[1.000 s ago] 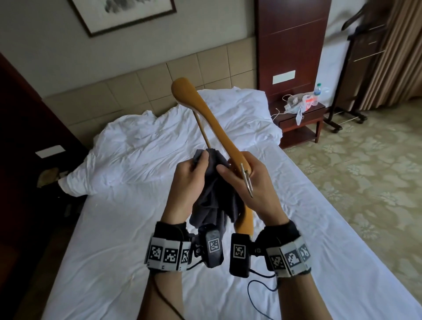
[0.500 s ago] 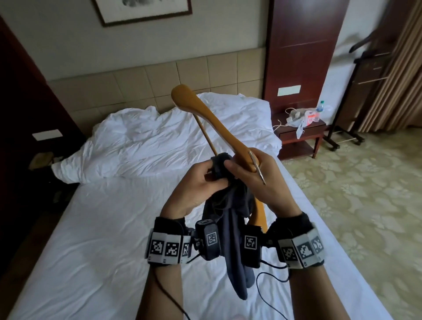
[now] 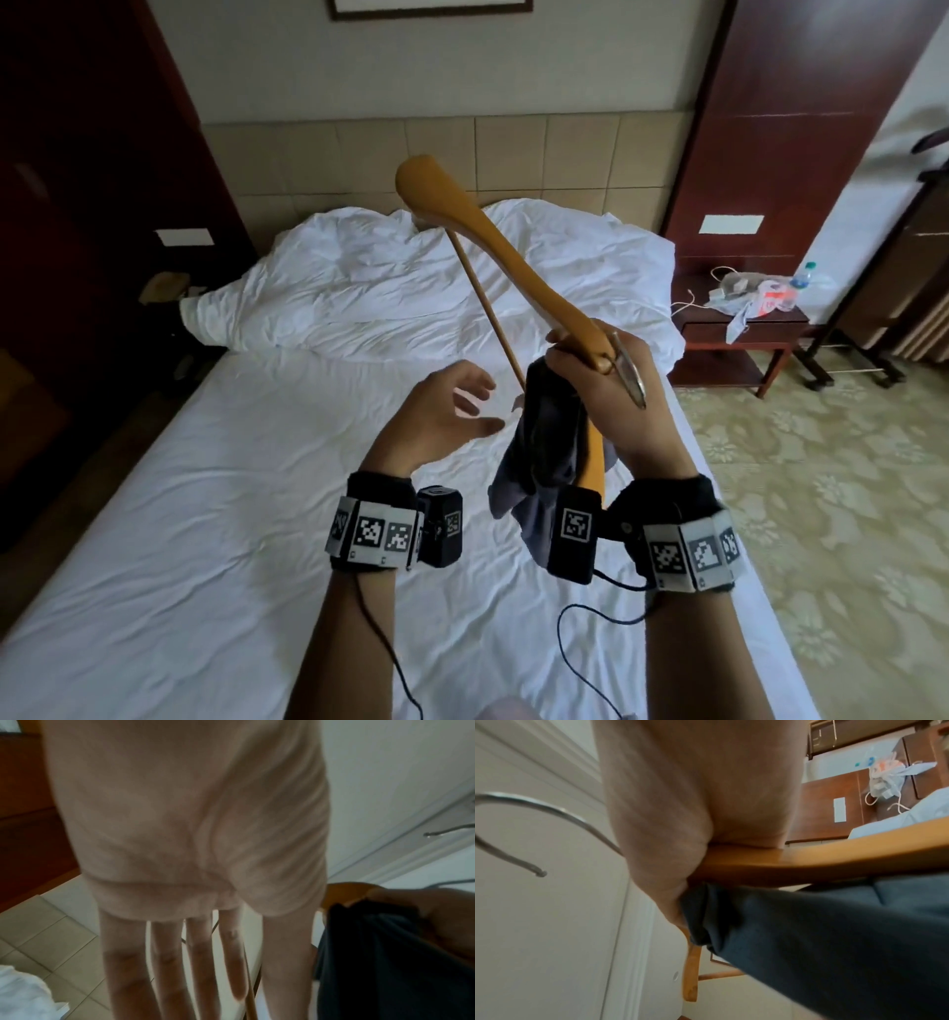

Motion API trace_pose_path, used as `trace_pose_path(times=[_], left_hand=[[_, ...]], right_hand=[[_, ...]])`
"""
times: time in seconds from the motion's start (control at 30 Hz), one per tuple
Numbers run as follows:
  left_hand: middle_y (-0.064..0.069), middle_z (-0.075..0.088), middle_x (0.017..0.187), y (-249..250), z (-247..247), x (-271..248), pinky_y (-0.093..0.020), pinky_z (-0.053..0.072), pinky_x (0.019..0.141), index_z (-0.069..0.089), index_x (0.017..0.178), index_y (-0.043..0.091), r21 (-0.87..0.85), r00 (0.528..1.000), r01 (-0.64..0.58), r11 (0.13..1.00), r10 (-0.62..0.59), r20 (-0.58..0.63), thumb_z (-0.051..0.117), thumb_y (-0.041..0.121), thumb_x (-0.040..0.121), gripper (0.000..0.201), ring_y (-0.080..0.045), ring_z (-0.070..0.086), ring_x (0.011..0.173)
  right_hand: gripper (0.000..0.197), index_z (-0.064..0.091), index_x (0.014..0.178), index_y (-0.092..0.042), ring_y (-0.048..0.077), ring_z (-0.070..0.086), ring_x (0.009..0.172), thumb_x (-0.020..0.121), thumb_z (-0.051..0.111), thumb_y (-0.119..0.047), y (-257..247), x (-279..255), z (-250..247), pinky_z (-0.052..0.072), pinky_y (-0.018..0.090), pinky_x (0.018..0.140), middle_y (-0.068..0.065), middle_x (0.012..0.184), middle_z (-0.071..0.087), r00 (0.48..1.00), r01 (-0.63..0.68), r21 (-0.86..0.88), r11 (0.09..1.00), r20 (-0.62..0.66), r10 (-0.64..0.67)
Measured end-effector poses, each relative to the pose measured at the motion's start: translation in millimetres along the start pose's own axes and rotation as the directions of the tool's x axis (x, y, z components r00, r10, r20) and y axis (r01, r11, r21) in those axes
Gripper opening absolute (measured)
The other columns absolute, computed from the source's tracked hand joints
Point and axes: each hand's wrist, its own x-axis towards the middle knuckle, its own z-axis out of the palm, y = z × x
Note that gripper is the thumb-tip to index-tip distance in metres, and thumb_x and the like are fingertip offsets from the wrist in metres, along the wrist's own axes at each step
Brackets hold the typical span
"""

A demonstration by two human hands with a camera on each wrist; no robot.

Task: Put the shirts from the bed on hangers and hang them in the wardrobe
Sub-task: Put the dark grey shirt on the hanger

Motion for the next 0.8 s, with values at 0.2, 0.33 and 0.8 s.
trace_pose_path(times=[0.2,0.33,0.8], left_hand=[[0.006,0.076,0.106,-27,13,8,-0.030,0.059,0.088,0.076,0.108,0.016,0.089,0.986,-0.034,0.995,0.019,0.165,0.079,0.008,0.089,0.021,-0.015,0.074,0.093],[0.003,0.070,0.083,-33,9,11,-0.046,0.055,0.080,0.065,0.092,0.019,0.050,0.991,0.037,0.998,-0.043,0.127,0.057,0.012,0.095,0.011,-0.024,0.066,0.078],[-0.002,0.073,0.092,-22,-49,2,-0.030,0.050,0.085,0.070,0.099,0.016,-0.088,0.961,-0.113,0.990,0.086,-0.264,0.069,0.020,0.099,0.004,-0.016,0.068,0.091]], right_hand=[[0.012,0.077,0.102,-0.008,0.004,0.068,0.077,0.092,0.073,-0.003,-8,4,11,0.049,0.009,0.067,0.014,0.091,0.073,0.998,-0.040,0.102,0.994,-0.040,0.045],[0.013,0.079,0.101,-0.014,0.006,0.071,0.084,0.091,0.075,-0.007,-8,6,18,0.050,0.012,0.071,0.007,0.094,0.076,0.996,-0.047,0.135,0.990,-0.069,0.057],[0.012,0.073,0.100,-0.006,0.015,0.064,0.075,0.088,0.078,-0.007,24,13,5,0.051,0.020,0.071,0.014,0.078,0.065,0.984,-0.035,0.105,0.994,-0.171,0.053]])
